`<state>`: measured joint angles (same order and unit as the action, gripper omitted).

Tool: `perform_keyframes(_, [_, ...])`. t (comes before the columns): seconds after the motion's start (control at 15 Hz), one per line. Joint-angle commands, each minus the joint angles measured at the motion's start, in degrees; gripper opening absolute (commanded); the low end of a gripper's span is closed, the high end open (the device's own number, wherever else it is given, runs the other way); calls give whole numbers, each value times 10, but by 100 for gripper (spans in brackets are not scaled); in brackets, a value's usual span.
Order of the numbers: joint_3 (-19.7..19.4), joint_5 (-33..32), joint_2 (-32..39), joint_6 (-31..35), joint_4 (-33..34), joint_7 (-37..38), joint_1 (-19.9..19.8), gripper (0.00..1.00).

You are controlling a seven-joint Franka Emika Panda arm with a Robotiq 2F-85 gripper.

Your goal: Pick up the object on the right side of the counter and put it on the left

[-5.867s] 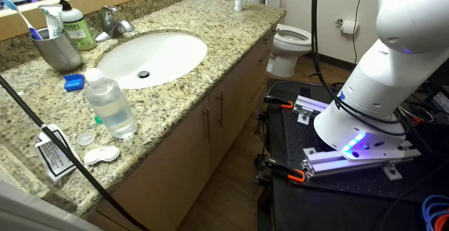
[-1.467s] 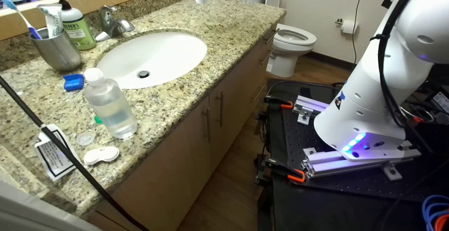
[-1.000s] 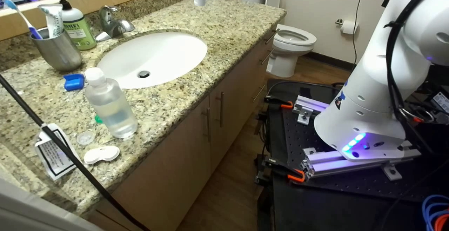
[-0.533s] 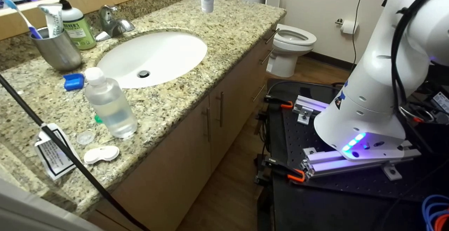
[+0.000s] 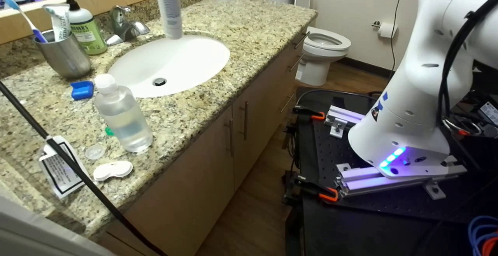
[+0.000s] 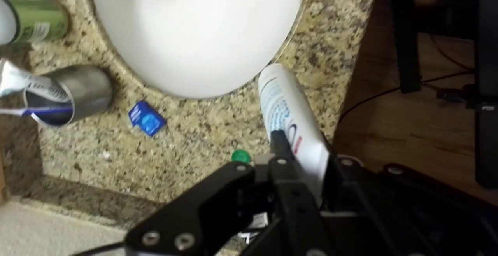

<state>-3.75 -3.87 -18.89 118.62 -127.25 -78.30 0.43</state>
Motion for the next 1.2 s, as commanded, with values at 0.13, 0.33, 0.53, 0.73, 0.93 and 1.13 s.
perform_keyframes(0.13, [-1,22,89,-30,167,30,26,5])
perform_keyframes(0.33, [8,9,56,-8,121,33,24,18])
perform_keyframes(0.53, [12,7,69,-7,117,49,25,5])
perform_keyframes(0.73, [-2,102,139,-30,181,63,29,5])
perform_keyframes(0.93, [4,158,197,-19,231,128,16,5])
perform_keyframes(1.13, [10,184,245,-10,270,210,4,5])
